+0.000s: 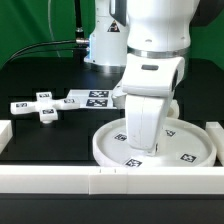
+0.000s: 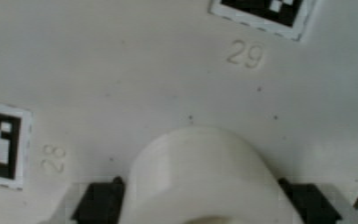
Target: Assemble round table
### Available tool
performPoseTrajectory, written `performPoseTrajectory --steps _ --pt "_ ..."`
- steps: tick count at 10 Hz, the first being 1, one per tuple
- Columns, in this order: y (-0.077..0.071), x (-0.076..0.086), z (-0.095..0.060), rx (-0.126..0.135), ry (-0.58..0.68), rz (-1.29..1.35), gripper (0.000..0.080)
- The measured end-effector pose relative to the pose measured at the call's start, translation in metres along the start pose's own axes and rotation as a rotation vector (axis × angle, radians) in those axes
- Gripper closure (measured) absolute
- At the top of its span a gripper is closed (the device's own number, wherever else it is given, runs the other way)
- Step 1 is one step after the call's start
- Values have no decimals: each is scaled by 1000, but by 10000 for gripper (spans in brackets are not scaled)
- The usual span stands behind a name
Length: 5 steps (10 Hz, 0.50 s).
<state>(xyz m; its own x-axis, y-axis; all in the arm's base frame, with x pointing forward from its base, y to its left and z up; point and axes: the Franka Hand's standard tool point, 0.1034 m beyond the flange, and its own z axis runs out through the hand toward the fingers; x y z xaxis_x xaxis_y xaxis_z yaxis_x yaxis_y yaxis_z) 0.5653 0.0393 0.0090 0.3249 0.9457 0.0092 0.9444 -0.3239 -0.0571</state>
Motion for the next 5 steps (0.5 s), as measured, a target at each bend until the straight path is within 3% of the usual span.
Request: performPoseTrajectory --steps 1,3,5 --pt "0 0 0 1 0 0 389" --pt "0 -1 0 1 0 1 196" --pt "0 -2 -1 -1 -1 6 164"
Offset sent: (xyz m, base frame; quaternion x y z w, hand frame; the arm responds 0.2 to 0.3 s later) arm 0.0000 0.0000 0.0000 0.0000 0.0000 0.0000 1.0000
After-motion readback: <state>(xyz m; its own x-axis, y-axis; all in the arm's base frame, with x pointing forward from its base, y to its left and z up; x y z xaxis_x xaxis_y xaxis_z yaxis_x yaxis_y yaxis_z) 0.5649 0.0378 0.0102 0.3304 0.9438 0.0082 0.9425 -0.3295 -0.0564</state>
